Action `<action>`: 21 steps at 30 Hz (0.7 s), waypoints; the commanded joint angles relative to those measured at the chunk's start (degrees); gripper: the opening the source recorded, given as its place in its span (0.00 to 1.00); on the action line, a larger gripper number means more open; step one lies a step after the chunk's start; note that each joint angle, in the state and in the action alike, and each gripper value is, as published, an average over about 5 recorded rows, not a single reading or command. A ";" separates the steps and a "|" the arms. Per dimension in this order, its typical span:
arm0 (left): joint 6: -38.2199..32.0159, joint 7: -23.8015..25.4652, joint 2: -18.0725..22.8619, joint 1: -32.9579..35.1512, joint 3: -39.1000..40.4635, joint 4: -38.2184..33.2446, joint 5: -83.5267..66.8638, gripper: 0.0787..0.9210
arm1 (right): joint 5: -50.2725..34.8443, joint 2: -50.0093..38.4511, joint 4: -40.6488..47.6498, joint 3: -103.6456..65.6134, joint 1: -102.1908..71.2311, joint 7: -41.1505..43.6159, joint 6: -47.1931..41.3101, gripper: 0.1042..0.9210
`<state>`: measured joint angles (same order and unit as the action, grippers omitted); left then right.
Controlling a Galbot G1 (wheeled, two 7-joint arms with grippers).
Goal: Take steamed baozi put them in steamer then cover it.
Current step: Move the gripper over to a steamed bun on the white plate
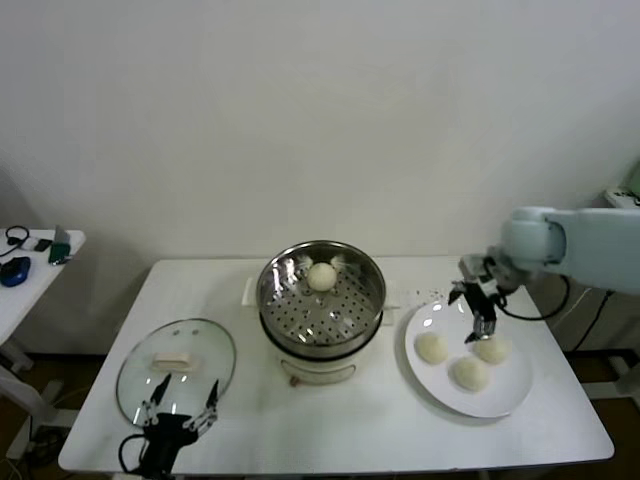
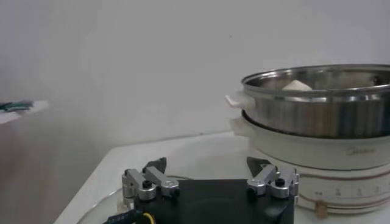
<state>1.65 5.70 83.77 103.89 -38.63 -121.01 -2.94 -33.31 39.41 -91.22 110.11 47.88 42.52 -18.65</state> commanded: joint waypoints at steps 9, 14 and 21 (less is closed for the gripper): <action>-0.44 -0.12 0.92 0.95 -0.76 -0.09 0.16 0.88 | 8.03 3.05 12.16 -19.13 -25.14 -4.43 -5.02 0.88; -0.46 -0.13 1.38 1.07 -0.76 0.06 0.42 0.88 | 8.69 5.10 14.83 -20.55 -26.50 -4.34 -3.89 0.88; -0.42 -0.12 1.58 1.10 -0.73 0.36 0.87 0.88 | 9.70 6.77 17.83 -22.08 -28.23 -3.99 -2.81 0.88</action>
<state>1.21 5.57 85.24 104.86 -39.38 -120.77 -2.31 -25.39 44.23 -78.08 92.05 24.53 39.08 -21.60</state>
